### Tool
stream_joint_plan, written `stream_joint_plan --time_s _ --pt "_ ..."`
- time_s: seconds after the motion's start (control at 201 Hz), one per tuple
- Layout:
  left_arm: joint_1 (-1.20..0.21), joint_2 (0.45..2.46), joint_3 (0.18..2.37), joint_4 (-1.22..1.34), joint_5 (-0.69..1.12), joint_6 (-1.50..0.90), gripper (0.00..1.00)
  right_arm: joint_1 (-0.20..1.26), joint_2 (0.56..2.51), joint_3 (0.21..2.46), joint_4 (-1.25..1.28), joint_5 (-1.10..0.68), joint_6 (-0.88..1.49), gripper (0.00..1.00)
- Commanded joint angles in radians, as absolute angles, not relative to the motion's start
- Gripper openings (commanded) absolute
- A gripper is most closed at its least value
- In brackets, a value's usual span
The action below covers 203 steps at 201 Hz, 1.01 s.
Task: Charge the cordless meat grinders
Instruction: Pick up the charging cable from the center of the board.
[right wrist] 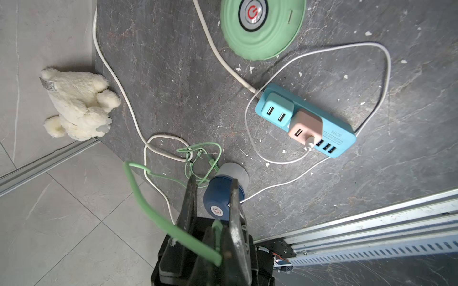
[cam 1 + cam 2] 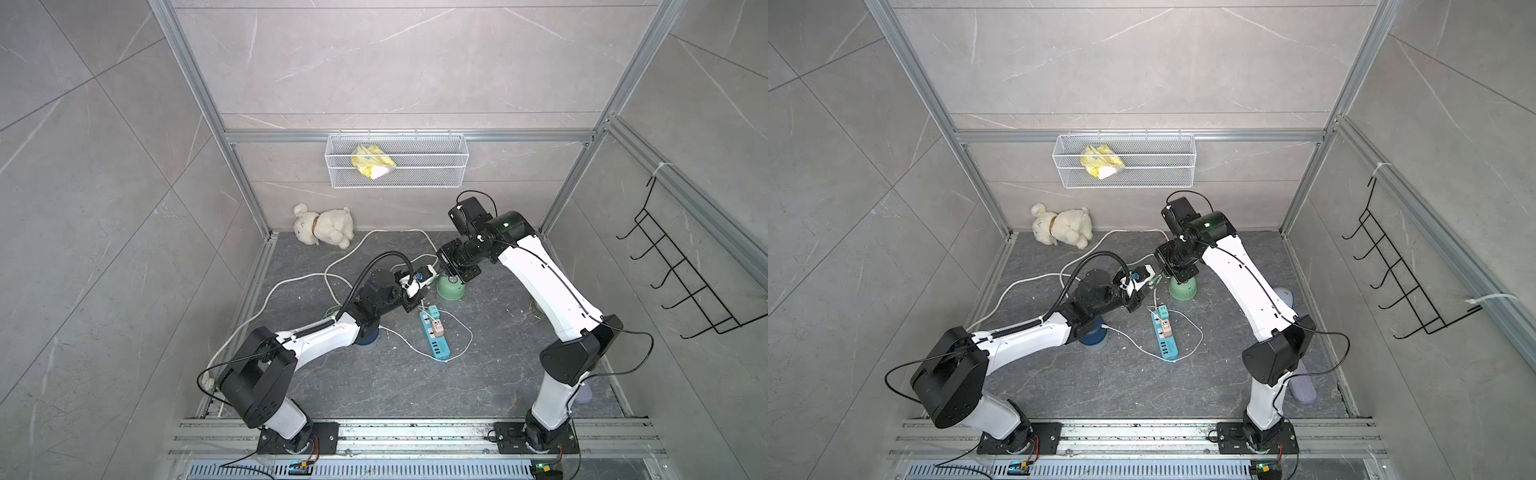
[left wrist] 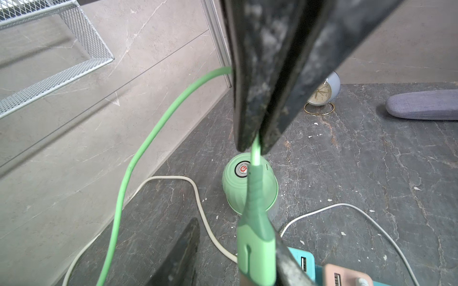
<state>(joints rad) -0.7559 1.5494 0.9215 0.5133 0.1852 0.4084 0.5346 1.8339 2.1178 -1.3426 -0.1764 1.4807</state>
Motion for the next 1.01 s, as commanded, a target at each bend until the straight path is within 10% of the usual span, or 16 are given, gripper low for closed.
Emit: stream_joint_plan --time_s 0.0,0.379,0.653,1.006 --pt "-0.767 1.533 0.937 0.581 0.185 0.439 0.3 0.541 1.848 2.111 -1.34 -0.196 1.513 0.0" --pt "-0.766 1.516 0.94 0.557 0.198 0.411 0.0 0.539 1.838 2.086 -1.306 -0.175 1.473 0.01" --pt "-0.685 1.512 0.97 0.504 0.388 0.216 0.0 0.507 1.629 1.914 -1.054 -0.072 0.988 0.77" --pt "-0.629 1.555 1.006 0.563 0.68 0.081 0.0 0.442 1.52 1.774 -0.901 -0.574 -0.327 0.68"
